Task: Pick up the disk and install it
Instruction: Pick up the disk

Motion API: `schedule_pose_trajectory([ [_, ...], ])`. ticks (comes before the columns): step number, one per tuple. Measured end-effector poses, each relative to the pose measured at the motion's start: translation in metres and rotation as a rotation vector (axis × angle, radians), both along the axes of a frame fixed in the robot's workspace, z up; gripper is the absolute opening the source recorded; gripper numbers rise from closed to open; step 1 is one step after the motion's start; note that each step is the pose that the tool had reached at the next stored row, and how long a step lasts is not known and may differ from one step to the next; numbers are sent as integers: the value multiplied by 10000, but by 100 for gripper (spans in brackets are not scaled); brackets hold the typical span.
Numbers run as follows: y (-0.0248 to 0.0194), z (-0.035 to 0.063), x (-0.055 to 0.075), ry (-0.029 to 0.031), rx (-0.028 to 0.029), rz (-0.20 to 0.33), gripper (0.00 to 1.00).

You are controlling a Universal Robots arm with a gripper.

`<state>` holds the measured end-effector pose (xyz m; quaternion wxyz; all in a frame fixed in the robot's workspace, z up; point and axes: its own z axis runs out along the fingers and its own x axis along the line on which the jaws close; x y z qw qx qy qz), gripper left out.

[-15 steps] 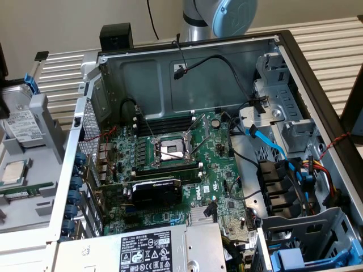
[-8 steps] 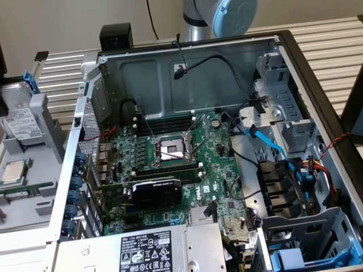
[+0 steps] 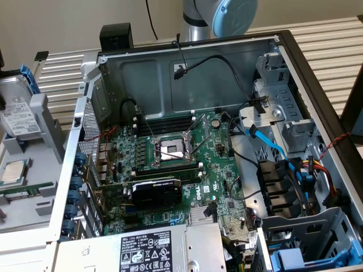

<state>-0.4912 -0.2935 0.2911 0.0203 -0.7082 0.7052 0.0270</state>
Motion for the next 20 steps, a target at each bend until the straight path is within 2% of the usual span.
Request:
schedule_pose_trajectory([
  [4,0,80,0,-25,0,0,37],
  [7,1,176,0,-52,0,0,37],
  [14,6,465,0,-105,-5,0,37],
  [20,9,738,2,-112,-17,-1,37],
])
